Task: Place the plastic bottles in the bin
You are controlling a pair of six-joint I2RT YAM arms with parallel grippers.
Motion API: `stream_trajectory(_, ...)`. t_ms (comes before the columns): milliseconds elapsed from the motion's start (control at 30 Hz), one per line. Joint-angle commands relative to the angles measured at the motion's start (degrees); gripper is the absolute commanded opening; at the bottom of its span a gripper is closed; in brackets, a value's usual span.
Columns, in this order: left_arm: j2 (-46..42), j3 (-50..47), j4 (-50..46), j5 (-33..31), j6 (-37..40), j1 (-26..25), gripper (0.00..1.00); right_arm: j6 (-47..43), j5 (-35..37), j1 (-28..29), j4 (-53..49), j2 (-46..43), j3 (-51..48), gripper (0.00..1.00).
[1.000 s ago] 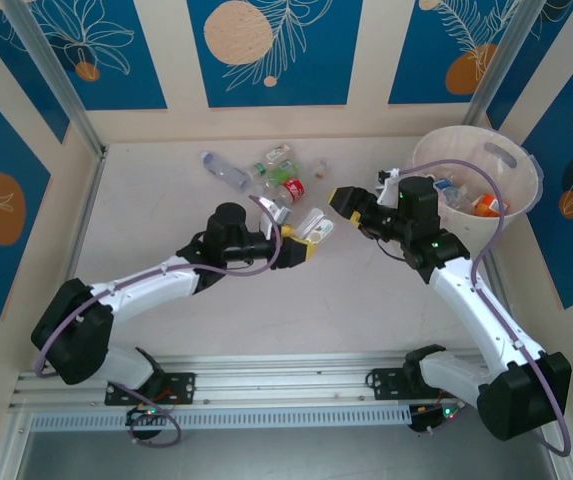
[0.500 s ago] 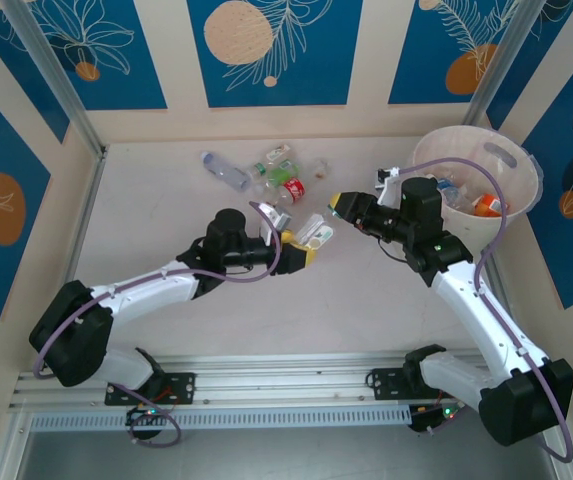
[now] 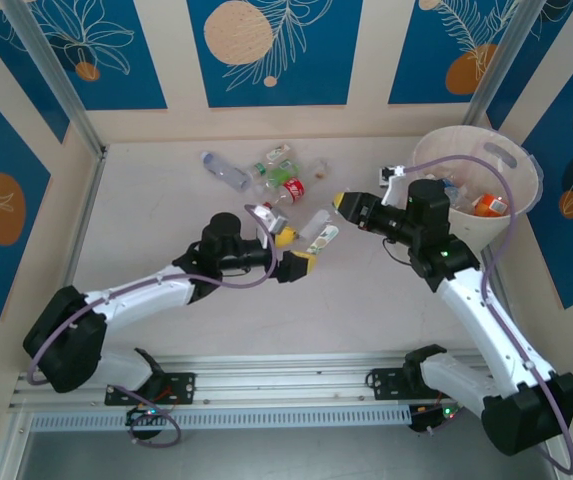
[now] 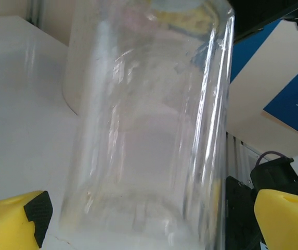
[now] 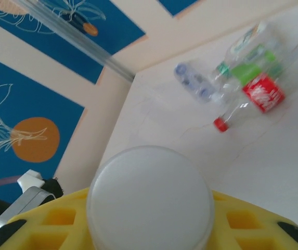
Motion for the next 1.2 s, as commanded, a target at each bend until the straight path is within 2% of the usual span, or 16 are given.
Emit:
stream_trajectory(0,-3.68,-1.56,3.33,-6.2,1.78,-0.55,1.0,-13.58,11.32,-0.35,-4.03,-5.64,8.27,0.2)
stream_trajectory(133,-5.68,-3.8,2.02,-19.57,2.3,-0.56,1.0,-22.32,25.84,-1.15,-4.05,-9.35,12.39,0.2)
stream_trajectory(233,-5.31,-4.72,2.26,-24.86,2.02,-0.46,1.0,-26.94,34.17,-2.37,-0.92,-11.34,13.48,0.21)
stream_trajectory(367,-3.96,-4.23,1.97,-29.28,2.02,-0.45,1.0,-31.99,41.04,-5.18,1.9,-12.05,15.14,0.21)
stream_trajectory(500,-2.33,-3.18,0.96,-39.46,-0.43,-0.19,1.0,-35.05,51.78,-11.34,3.93,-10.59,14.79,0.22)
stream_trajectory(633,-0.88,-1.74,-0.52,-45.06,-0.74,0.54,1.0,-27.8,48.38,-24.03,-0.08,-8.76,14.43,0.22)
stream_trajectory(800,0.65,0.54,-5.05,-50.86,-3.21,2.53,1.0,-19.93,39.07,-35.87,-14.65,-0.72,20.19,0.24)
stream_trajectory(900,1.1,0.81,-6.54,-51.74,-7.29,4.71,1.0,-17.26,30.93,-39.4,-24.87,5.38,25.43,0.25)
stream_trajectory(1000,1.74,1.37,-8.82,-51.74,-10.21,6.54,1.0,-16.58,27.03,-39.82,-28.67,9.45,26.62,0.28)
stream_trajectory(1067,2.16,2.18,-11.03,-52.02,-11.58,7.47,1.0,-15.98,25.24,-39.92,-29.12,10.97,26.39,0.34)
stream_trajectory(1100,2.36,2.47,-11.87,-51.99,-12.06,7.95,1.0,-15.78,25.14,-39.96,-29.33,11.65,26.28,0.46)
stream_trajectory(1167,2.57,2.9,-13.2,-52.09,-12.84,8.57,1.0,-15.34,26.87,-39.91,-30.09,13.05,26.96,0.93)
